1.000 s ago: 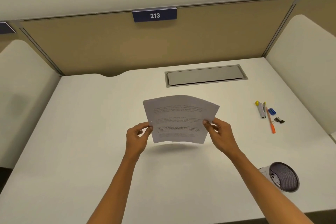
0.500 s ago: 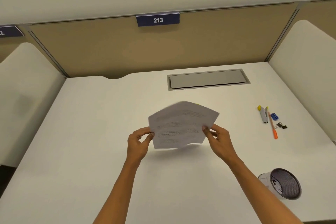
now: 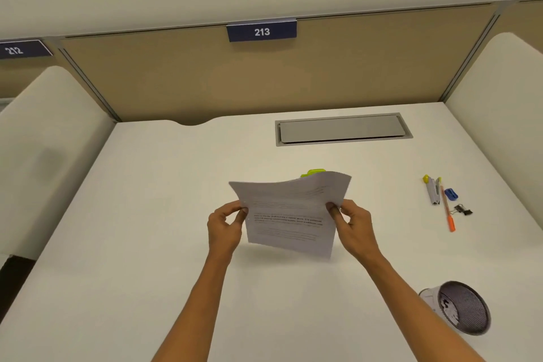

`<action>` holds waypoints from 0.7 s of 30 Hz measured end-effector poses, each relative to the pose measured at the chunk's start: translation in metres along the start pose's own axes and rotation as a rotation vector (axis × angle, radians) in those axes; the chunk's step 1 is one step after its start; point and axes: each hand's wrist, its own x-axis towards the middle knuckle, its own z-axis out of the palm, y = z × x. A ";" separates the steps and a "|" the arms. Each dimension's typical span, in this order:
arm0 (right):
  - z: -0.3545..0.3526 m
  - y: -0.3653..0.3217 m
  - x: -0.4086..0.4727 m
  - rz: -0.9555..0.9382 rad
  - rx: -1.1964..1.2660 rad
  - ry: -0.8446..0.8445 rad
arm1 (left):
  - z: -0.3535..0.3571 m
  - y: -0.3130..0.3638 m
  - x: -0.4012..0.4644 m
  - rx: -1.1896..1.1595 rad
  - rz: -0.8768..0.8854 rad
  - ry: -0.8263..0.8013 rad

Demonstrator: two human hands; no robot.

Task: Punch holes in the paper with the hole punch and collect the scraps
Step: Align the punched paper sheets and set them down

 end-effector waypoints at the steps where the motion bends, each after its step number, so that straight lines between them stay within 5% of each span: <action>1: -0.001 0.000 0.001 0.003 0.008 0.010 | 0.000 0.001 0.001 0.009 0.006 -0.012; 16: 0.000 -0.006 0.022 -0.006 0.029 0.054 | 0.013 0.015 -0.004 0.034 -0.020 0.083; 21: -0.006 -0.023 0.031 -0.030 0.087 -0.078 | 0.002 0.022 -0.001 0.035 -0.041 0.086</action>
